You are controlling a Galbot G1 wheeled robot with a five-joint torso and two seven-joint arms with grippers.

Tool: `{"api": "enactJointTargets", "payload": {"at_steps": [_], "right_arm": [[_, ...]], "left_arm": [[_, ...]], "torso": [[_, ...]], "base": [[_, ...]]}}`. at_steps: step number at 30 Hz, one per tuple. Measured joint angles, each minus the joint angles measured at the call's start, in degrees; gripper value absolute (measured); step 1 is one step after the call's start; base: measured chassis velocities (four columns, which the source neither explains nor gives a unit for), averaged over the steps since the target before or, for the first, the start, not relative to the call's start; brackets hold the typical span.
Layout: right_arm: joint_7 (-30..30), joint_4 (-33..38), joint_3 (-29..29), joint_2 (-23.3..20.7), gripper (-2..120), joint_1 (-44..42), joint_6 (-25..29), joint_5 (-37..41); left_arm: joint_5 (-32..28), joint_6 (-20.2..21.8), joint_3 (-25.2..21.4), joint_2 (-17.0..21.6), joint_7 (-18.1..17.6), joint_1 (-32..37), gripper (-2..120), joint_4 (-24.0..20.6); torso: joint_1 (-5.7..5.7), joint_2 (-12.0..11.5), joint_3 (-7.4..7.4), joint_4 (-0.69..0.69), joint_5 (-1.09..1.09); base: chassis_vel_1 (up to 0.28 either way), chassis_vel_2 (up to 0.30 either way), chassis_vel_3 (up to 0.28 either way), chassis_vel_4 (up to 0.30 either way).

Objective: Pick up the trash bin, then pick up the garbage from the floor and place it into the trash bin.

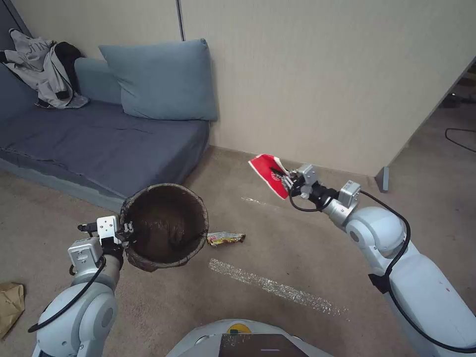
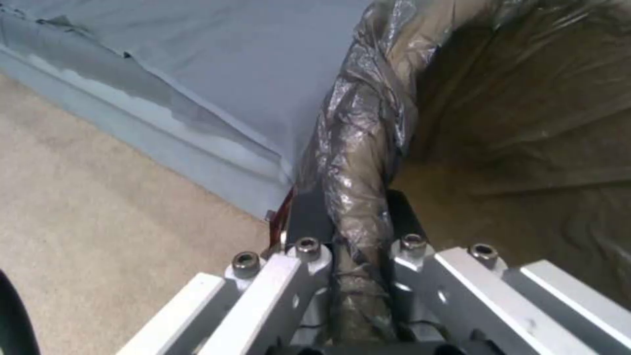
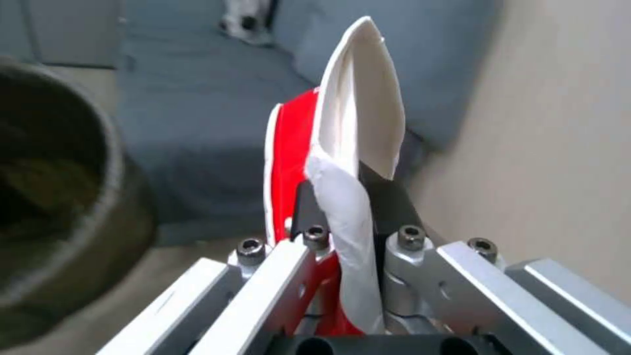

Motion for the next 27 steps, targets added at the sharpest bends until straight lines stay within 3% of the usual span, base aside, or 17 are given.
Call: {"api": "enactJointTargets", "payload": {"at_steps": [19,27], "right_arm": [[2.0,-1.0,-22.2,0.6,0,17.2,-2.5,2.4],[3.5,-3.0,-27.8,2.8,0,19.9,-2.5,1.7]], "left_arm": [[0.4,0.8,0.5,0.1,-0.1,0.0,4,0.3],[0.4,1.2,0.8,0.1,-0.1,0.0,4,0.3]], "torso": [[0.00,0.0,0.00,0.01,-0.01],[0.00,0.0,0.00,0.01,0.00]], "base": [[0.000,0.000,0.000,0.000],[0.000,0.000,0.000,0.000]]}}
